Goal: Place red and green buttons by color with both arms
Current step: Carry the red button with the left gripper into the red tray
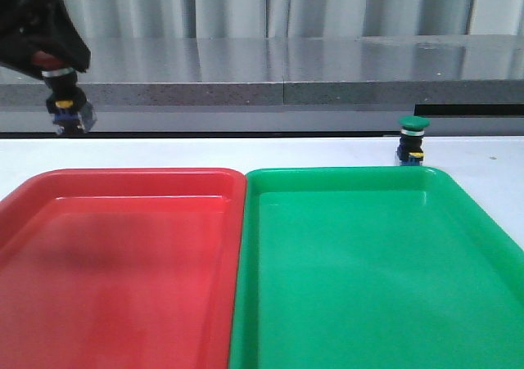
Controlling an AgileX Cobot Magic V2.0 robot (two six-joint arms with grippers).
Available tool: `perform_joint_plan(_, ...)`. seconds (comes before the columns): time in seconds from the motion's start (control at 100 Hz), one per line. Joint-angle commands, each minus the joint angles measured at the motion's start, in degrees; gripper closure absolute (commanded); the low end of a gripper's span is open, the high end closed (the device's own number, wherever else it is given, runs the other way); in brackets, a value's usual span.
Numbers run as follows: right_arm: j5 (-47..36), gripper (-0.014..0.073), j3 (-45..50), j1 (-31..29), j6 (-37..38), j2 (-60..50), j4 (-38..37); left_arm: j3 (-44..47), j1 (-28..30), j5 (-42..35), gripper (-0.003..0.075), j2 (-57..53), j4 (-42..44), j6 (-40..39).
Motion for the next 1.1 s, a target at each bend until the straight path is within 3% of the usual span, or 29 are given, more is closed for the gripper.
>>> perform_joint_plan(0.0,-4.4,0.066,-0.9,-0.2,-0.3,-1.2,0.1,1.5,-3.0,-7.4,0.072,-2.1,-1.6,-0.2)
perform_joint_plan(0.3,-4.4,0.066,-0.9,-0.2,-0.3,-1.2,0.1,6.1,-6.1,-14.5,0.072,-2.0,-4.4,-0.2)
perform_joint_plan(1.09,-4.4,0.066,-0.9,-0.2,-0.3,-1.2,0.1,6.4,-6.1,-17.2,0.072,11.6,-4.5,-0.2)
